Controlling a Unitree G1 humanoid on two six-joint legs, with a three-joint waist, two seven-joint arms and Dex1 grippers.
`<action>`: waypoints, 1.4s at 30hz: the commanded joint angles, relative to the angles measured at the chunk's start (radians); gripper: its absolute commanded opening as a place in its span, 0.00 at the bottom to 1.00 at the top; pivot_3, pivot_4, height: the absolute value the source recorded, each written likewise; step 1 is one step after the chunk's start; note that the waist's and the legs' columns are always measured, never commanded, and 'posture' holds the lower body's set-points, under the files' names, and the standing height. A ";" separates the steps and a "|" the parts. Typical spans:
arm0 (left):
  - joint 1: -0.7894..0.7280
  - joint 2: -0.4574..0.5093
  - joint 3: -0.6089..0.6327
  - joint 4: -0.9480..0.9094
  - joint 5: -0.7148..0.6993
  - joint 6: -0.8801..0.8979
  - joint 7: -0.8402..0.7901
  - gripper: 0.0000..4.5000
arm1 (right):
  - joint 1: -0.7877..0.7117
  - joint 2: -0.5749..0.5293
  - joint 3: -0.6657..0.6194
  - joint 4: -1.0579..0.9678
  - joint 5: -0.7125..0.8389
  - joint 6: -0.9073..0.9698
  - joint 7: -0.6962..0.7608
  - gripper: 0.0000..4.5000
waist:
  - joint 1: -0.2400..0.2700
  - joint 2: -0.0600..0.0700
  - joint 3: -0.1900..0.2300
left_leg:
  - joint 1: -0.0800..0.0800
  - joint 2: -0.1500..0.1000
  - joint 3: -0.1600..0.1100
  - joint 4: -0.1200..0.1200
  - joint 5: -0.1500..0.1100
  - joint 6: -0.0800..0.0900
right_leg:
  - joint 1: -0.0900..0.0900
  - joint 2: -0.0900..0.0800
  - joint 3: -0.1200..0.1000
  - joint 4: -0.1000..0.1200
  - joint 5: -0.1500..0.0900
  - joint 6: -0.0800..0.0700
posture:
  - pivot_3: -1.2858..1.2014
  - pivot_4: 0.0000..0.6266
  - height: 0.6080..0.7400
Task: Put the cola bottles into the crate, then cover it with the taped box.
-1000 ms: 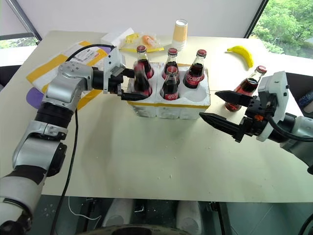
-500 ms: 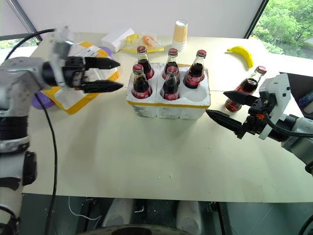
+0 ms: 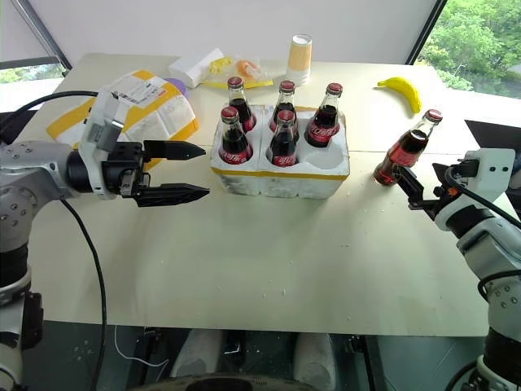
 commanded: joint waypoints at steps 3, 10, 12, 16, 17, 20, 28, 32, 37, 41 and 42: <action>0.015 0.015 0.026 -0.050 -0.028 -0.020 0.041 0.99 | -0.086 0.042 0.006 0.118 -0.050 -0.087 -0.005 1.00 | -0.010 0.000 0.000 | 0.000 0.000 0.000 0.000 0.000 0.000 | 0.000 0.000 0.000 0.000 0.000 0.000 | 0.52 0.24 1.00; 0.002 0.031 0.024 -0.047 -0.040 -0.031 0.052 0.99 | -0.157 0.050 0.079 0.280 -0.145 -0.183 0.066 1.00 | -0.022 0.001 0.000 | 0.000 0.000 0.000 -0.001 0.000 -0.001 | 0.000 0.000 0.000 0.000 0.000 0.000 | 0.52 0.24 1.00; -0.001 0.029 0.023 -0.045 -0.043 -0.030 0.059 0.99 | -0.175 0.053 0.099 0.321 -0.171 -0.211 0.081 1.00 | -0.021 0.001 0.000 | 0.000 0.000 0.000 -0.001 0.000 -0.001 | 0.000 0.000 0.000 0.000 0.000 0.000 | 0.52 0.24 1.00; 0.005 0.028 0.016 -0.056 -0.051 -0.033 0.075 0.99 | -0.218 0.055 0.153 0.378 -0.223 -0.258 0.115 1.00 | -0.023 0.002 0.000 | 0.000 0.000 0.000 -0.001 0.000 -0.001 | 0.000 0.000 0.000 0.000 0.000 0.000 | 0.52 0.24 1.00; 0.004 0.028 0.016 -0.056 -0.053 -0.033 0.078 0.99 | -0.227 0.058 0.157 0.390 -0.229 -0.263 0.117 1.00 | -0.024 0.002 0.000 | 0.000 0.000 0.000 -0.001 0.000 -0.001 | 0.000 0.000 0.000 0.000 0.000 0.000 | 0.52 0.24 1.00; -0.002 0.025 0.012 -0.051 -0.054 -0.035 0.089 0.99 | -0.266 0.065 0.177 0.445 -0.254 -0.289 0.127 1.00 | -0.024 0.002 0.000 | 0.000 0.000 0.000 -0.001 0.000 -0.001 | 0.000 0.000 0.000 0.000 0.000 0.000 | 0.52 0.24 1.00; -0.002 0.023 0.013 -0.065 -0.075 -0.030 0.121 0.99 | -0.409 0.084 0.213 0.670 -0.314 -0.388 0.170 1.00 | -0.027 0.002 0.000 | 0.000 0.000 0.001 -0.001 0.001 -0.001 | 0.000 0.000 0.000 0.000 0.000 0.000 | 0.52 0.24 1.00; -0.002 0.028 0.013 -0.064 -0.079 -0.029 0.126 0.99 | -0.457 0.095 0.213 0.746 -0.327 -0.431 0.184 1.00 | -0.028 0.002 0.000 | 0.000 0.000 0.001 -0.001 0.001 -0.001 | 0.000 0.000 0.000 0.000 0.000 0.000 | 0.52 0.24 1.00; -0.005 0.029 0.012 -0.065 -0.080 -0.030 0.133 1.00 | -0.471 0.107 0.203 0.773 -0.328 -0.459 0.188 0.80 | -0.031 0.002 0.000 | 0.000 0.000 0.001 -0.001 0.001 -0.001 | 0.000 0.000 0.000 0.000 0.000 0.000 | 0.52 0.24 1.00; -0.007 0.027 0.010 -0.061 -0.083 -0.032 0.137 1.00 | -0.453 0.107 0.192 0.730 -0.319 -0.446 0.187 0.63 | -0.039 0.002 0.000 | 0.000 0.000 0.001 -0.001 0.001 -0.001 | 0.000 0.000 0.000 0.000 0.000 0.000 | 0.52 0.24 1.00; -0.007 0.027 0.009 -0.060 -0.082 -0.034 0.137 1.00 | -0.448 0.105 0.191 0.719 -0.318 -0.443 0.188 0.63 | -0.040 0.003 0.001 | 0.000 0.000 0.001 -0.001 0.001 -0.001 | 0.000 0.000 0.000 0.000 0.000 0.000 | 0.52 0.24 1.00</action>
